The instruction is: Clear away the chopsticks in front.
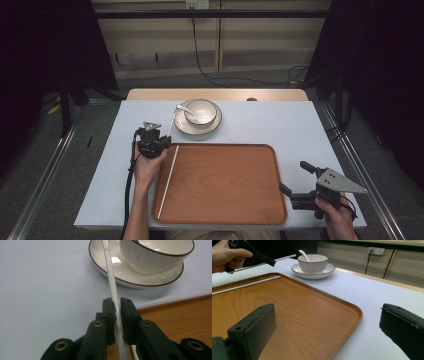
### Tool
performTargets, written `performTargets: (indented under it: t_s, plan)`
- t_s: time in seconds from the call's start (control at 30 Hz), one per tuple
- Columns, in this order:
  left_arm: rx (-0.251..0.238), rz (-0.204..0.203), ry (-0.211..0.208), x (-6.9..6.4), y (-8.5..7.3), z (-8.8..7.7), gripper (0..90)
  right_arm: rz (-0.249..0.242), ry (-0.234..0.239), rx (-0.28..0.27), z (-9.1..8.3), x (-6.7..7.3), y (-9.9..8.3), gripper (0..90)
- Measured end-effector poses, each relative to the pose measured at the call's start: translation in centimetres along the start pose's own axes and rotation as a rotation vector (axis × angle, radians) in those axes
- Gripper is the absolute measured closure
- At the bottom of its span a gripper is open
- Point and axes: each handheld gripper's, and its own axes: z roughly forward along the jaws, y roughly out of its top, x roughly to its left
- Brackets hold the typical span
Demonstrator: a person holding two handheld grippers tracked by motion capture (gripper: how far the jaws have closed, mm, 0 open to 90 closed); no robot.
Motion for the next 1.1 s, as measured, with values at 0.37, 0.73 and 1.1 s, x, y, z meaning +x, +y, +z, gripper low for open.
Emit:
performTargets:
  t_s: [0.37, 0.73, 1.1]
  plan:
    - [-0.038, -0.02, -0.047, -1.1, -1.8, -1.7, 82.8, 0.004, 0.0, -0.006, -0.1, 0.1, 0.0, 0.6]
    - [-0.026, -0.049, -0.047, -2.5, -3.1, -2.4, 82.7, -0.006, 0.001, -0.01, 0.0, 0.1, 0.1, 0.6]
    - [0.003, -0.042, -0.047, -4.0, -4.8, -3.2, 82.7, -0.01, -0.003, -0.018, 0.0, 0.2, 0.1, 0.6]
